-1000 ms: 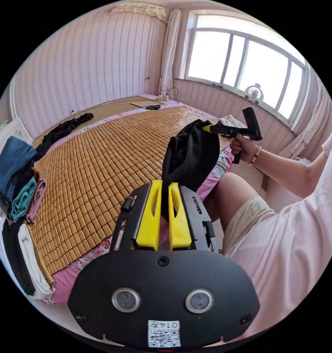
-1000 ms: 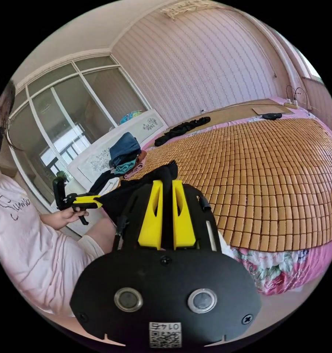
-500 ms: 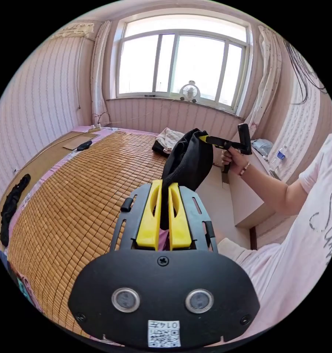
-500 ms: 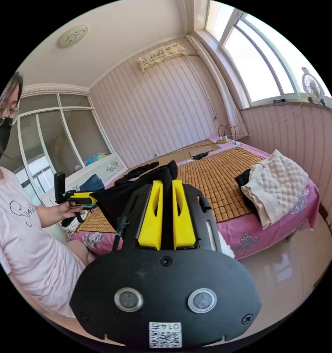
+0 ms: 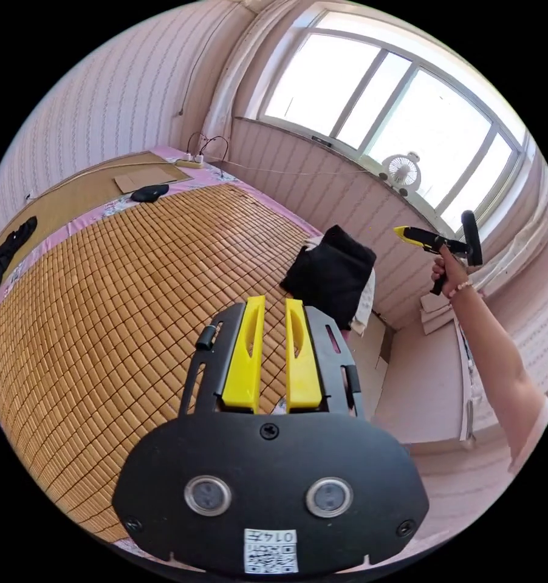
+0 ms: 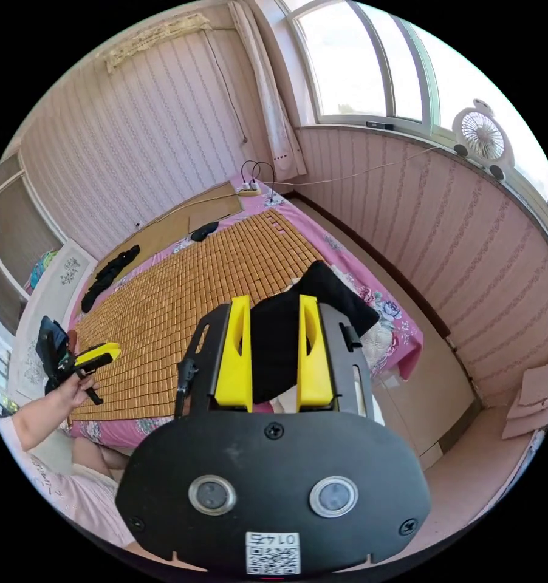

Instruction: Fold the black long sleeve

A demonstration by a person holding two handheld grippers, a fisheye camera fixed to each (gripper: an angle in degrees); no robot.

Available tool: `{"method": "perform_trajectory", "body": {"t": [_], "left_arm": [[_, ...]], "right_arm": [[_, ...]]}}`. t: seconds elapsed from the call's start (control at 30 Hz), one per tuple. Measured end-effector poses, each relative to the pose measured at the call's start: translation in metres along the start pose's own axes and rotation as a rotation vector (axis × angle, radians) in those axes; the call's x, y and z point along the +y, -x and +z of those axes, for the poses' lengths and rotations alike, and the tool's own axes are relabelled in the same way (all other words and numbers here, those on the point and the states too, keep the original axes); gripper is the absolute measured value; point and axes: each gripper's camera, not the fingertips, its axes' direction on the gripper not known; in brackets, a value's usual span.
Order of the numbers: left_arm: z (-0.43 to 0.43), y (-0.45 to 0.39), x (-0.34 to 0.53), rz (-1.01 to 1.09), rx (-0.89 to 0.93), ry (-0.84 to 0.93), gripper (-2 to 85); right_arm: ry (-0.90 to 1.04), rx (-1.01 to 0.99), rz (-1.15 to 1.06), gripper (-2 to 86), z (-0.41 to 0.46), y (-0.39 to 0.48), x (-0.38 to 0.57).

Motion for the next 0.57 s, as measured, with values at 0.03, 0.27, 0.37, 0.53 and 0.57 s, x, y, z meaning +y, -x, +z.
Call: {"method": "perform_trajectory", "body": {"t": [0.03, 0.27, 0.37, 0.53, 0.57], "left_arm": [[-0.013, 0.012, 0.026, 0.035, -0.022, 0.021, 6.0], [-0.137, 0.036, 0.239, 0.147, -0.313, 0.134, 5.8], [-0.183, 0.016, 0.291, 0.181, -0.518, 0.157, 5.7], [-0.229, -0.002, 0.334, 0.03, -0.721, 0.069, 4.7], [-0.237, -0.004, 0.344, -0.029, -0.748, 0.05, 5.0]], "right_arm": [[-0.041, -0.009, -0.061, 11.0, 0.003, 0.02, 0.035], [0.195, -0.237, -0.07, 10.3, 0.048, 0.161, 0.31], [0.274, -0.142, -0.106, 10.0, 0.042, 0.228, 0.365], [0.18, -0.103, -0.46, 12.3, 0.033, 0.339, 0.362], [0.172, -0.138, -0.542, 15.5, 0.033, 0.365, 0.357]]}}
